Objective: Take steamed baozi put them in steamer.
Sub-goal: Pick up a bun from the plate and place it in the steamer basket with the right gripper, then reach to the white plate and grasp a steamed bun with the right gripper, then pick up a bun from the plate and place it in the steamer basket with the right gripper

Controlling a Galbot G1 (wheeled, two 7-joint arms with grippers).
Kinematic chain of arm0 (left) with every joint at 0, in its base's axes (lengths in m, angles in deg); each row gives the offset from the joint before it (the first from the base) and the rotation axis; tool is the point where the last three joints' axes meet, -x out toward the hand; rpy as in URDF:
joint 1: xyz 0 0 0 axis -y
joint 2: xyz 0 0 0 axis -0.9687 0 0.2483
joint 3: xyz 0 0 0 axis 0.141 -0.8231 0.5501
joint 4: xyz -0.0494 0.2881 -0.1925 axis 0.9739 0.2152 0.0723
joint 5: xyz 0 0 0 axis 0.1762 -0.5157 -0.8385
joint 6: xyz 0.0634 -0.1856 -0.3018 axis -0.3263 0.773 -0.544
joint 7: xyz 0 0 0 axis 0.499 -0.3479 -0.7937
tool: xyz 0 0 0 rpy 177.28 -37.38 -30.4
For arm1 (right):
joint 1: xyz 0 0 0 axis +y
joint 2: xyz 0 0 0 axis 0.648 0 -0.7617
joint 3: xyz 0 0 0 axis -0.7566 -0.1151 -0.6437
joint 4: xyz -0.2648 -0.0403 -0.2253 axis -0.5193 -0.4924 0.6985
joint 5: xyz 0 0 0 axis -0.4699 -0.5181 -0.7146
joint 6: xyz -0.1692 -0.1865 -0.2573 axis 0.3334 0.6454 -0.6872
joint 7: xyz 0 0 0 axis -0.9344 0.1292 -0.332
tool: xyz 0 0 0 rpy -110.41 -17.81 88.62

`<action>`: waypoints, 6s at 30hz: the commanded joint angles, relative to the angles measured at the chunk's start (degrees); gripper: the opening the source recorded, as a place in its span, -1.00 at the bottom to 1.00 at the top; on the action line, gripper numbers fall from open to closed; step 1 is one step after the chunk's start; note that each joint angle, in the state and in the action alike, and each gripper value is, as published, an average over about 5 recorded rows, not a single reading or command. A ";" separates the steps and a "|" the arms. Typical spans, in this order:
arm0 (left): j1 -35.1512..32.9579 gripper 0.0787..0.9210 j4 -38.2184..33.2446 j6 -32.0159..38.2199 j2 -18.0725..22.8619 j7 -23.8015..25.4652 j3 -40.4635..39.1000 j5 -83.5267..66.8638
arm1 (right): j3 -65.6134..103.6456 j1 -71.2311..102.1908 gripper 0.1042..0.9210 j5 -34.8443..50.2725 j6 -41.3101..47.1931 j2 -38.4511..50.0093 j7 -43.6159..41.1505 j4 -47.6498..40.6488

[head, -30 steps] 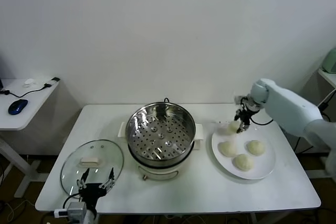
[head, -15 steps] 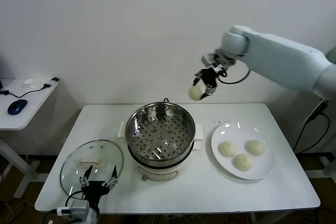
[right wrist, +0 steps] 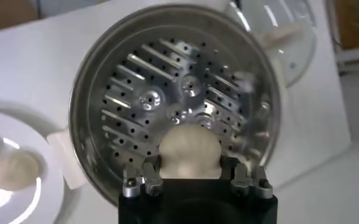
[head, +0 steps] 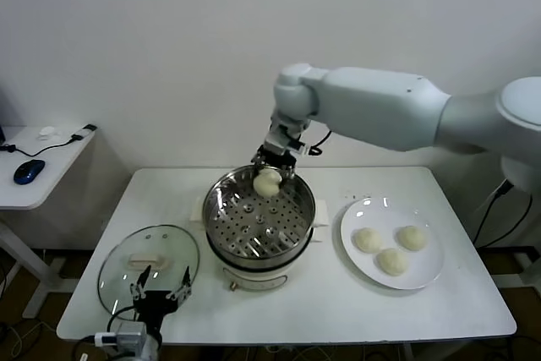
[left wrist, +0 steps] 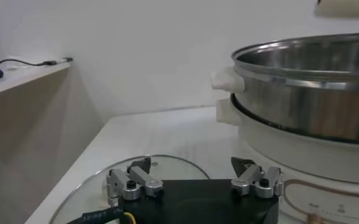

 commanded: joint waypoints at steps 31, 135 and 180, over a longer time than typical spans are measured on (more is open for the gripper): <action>0.69 0.77 0.07 -0.12 -0.96 -0.09 0.31 -0.83 | 0.66 -3.68 0.76 14.86 -1.46 -1.13 -6.51 -11.05; -2.14 0.77 -5.36 0.87 0.01 -1.04 0.17 -1.25 | -5.38 -2.64 0.41 53.87 58.12 -8.18 25.68 7.22; 0.58 0.77 -3.68 -0.33 -1.00 -1.22 0.40 -2.88 | -9.21 -0.55 0.75 43.99 51.46 -9.94 17.90 0.07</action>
